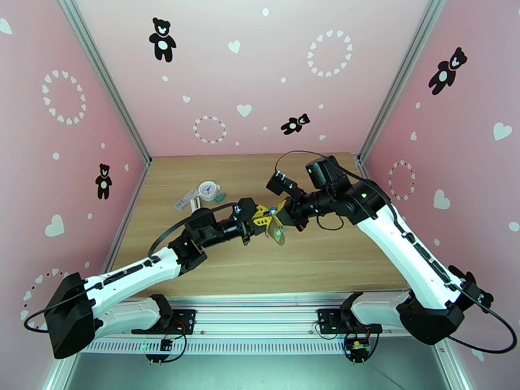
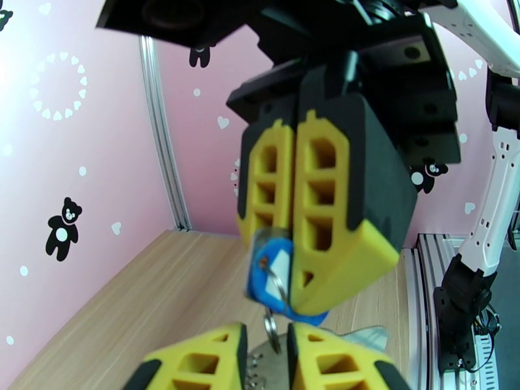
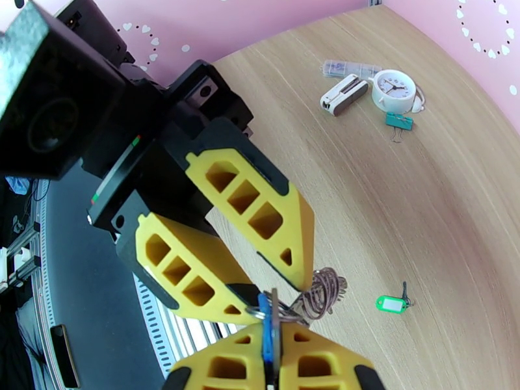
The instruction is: Remove the keys from the keyring
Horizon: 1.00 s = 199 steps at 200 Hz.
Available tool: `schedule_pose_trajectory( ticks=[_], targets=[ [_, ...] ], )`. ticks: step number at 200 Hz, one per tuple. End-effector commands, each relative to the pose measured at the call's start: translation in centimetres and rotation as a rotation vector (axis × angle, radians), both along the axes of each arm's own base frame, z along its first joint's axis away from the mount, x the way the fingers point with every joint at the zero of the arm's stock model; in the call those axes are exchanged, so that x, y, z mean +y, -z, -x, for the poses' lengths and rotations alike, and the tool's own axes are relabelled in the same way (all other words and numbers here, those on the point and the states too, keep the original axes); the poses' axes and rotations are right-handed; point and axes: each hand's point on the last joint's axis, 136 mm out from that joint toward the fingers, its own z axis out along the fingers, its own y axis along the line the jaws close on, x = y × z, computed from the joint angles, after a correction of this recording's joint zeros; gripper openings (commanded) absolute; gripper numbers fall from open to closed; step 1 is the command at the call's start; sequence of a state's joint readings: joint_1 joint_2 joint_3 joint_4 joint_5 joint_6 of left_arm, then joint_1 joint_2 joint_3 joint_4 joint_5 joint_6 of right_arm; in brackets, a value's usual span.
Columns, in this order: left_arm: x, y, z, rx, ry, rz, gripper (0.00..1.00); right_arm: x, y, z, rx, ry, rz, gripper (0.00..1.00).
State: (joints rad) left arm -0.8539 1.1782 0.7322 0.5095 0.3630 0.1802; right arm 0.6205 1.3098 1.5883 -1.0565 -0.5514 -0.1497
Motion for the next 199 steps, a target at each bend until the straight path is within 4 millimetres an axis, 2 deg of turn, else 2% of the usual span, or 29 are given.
schedule_pose_trajectory(
  ticks=[1,46,86,106,115,132,147,170,199],
  targets=[
    [-0.4,-1.2,0.1,-0.032,0.013,0.011,0.23,0.0,-0.2,0.1,-0.019,-0.012,-0.012,0.00],
    [-0.5,-0.5,-0.2,-0.023,0.001,-0.012,0.12,-0.3,-0.4,0.2,-0.033,-0.009,-0.010,0.00],
    [0.3,-1.6,-0.1,-0.078,-0.027,0.011,0.00,-1.0,0.1,0.3,-0.036,0.017,0.016,0.00],
    [0.7,-2.3,0.0,-0.112,-0.042,0.031,0.00,-1.4,0.0,0.4,-0.037,0.038,-0.001,0.00],
    [0.8,-2.5,0.1,-0.125,-0.043,0.038,0.00,-1.6,-0.1,0.6,-0.035,0.049,-0.012,0.06],
    [1.0,-3.2,0.3,-0.145,-0.040,0.059,0.00,-1.9,-0.4,0.8,-0.027,0.057,-0.040,0.09],
    [1.2,-3.7,0.7,-0.162,-0.031,0.082,0.00,-2.2,-0.3,1.0,-0.020,0.065,-0.052,0.22],
    [1.4,-4.5,1.2,-0.182,-0.021,0.104,0.00,-3.0,-0.4,1.2,-0.036,0.082,-0.062,0.28],
    [1.3,-4.9,1.6,-0.190,0.005,0.108,0.00,-3.5,-2.3,1.0,-0.125,0.099,-0.131,0.32]
  ],
)
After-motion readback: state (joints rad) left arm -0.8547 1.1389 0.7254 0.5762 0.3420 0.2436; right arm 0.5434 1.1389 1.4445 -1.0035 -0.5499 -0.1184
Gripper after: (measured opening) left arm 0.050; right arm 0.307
